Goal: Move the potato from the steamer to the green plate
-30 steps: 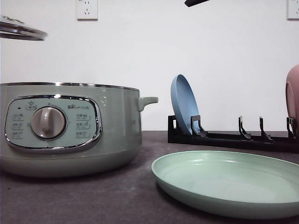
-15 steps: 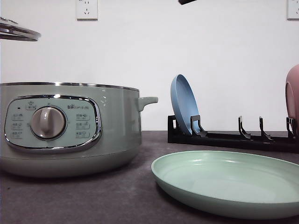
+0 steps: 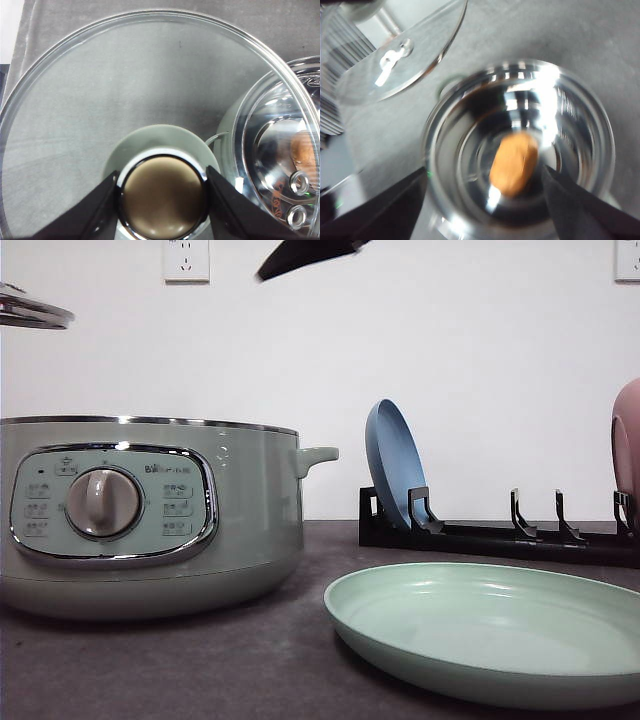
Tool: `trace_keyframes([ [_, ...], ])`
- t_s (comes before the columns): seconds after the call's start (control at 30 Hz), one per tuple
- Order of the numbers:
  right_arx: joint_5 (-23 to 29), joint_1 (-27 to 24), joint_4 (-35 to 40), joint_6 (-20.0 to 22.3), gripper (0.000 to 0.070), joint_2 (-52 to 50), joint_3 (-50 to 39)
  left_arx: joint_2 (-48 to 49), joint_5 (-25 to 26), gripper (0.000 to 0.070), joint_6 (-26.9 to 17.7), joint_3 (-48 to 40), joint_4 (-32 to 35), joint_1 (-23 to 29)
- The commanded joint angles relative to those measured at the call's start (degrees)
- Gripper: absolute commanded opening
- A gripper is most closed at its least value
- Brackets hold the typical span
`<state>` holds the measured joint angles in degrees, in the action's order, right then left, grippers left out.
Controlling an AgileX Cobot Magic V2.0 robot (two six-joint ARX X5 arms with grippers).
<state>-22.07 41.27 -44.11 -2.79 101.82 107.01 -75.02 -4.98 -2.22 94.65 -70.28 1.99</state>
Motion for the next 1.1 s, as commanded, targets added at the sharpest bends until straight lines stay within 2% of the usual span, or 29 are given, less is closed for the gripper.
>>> trace_keyframes([
  [0.0, 0.84, 1.19, 0.45, 0.66, 0.0472, 3.87, 3.48, 0.68, -0.19, 0.0002, 0.09, 1.53, 2.10, 0.25],
  [0.17, 3.76, 3.32, 1.57, 0.65, 0.0472, 11.25, 8.08, 0.68, -0.19, 0.0002, 0.09, 1.53, 2.10, 0.25],
  [0.4, 8.81, 5.64, 3.28, 0.66, 0.0475, 17.58, 8.30, 0.68, -0.19, 0.0002, 0.11, 1.53, 2.10, 0.25],
  [0.8, 12.78, 7.32, 4.66, 0.63, 0.0479, 23.87, 8.30, 0.68, -0.17, 0.0002, 0.13, 1.53, 1.70, 0.25],
  [0.9, 15.18, 7.70, 4.42, 0.66, 0.0480, 24.95, 8.27, 0.68, -0.17, 0.0002, 0.13, 1.53, 1.57, 0.25],
  [1.07, 15.43, 7.73, 3.43, 0.63, 0.0480, 26.14, 8.27, 0.68, -0.17, 0.0002, 0.13, 1.53, 1.49, 0.25],
])
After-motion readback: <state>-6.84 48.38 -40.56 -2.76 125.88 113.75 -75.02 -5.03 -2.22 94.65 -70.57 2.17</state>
